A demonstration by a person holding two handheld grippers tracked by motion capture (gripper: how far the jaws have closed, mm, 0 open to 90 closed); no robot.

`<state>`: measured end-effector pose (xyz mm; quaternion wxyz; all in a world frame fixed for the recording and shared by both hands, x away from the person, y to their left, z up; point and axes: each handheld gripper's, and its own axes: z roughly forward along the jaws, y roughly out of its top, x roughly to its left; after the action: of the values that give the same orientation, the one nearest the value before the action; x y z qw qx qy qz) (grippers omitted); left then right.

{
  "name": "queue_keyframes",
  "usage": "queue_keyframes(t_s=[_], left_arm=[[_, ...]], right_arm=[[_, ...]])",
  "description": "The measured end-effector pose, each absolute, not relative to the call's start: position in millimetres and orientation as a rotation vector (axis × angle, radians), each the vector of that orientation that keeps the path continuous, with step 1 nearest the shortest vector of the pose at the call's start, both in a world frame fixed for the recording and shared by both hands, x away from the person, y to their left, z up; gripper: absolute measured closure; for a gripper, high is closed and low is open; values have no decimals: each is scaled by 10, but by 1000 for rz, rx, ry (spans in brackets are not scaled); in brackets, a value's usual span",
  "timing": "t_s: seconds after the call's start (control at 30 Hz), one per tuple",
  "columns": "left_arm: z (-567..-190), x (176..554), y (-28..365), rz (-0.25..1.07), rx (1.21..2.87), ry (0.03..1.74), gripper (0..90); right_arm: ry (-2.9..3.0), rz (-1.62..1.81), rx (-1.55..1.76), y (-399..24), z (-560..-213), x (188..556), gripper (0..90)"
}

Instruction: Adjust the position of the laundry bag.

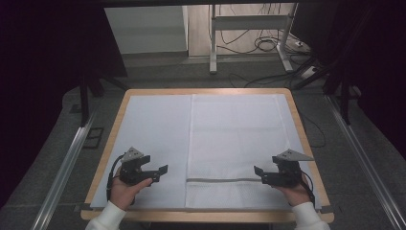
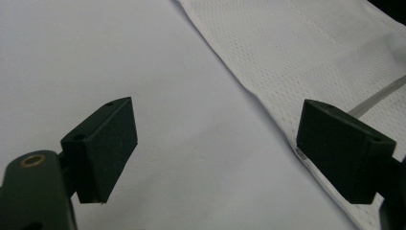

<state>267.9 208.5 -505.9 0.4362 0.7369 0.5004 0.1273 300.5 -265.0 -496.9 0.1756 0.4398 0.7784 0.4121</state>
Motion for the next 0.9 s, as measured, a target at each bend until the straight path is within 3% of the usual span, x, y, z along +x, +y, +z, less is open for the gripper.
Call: queue_keyframes(t_s=[0.4, 0.9], left_arm=[[-5078, 2697, 2008, 343, 1844, 1242, 138], [-4948, 2728, 2003, 269, 1861, 1291, 136]], right_arm=[[2183, 1186, 1215, -2661, -4957, 2996, 130], [2173, 1227, 1250, -2688, -4916, 2992, 163]])
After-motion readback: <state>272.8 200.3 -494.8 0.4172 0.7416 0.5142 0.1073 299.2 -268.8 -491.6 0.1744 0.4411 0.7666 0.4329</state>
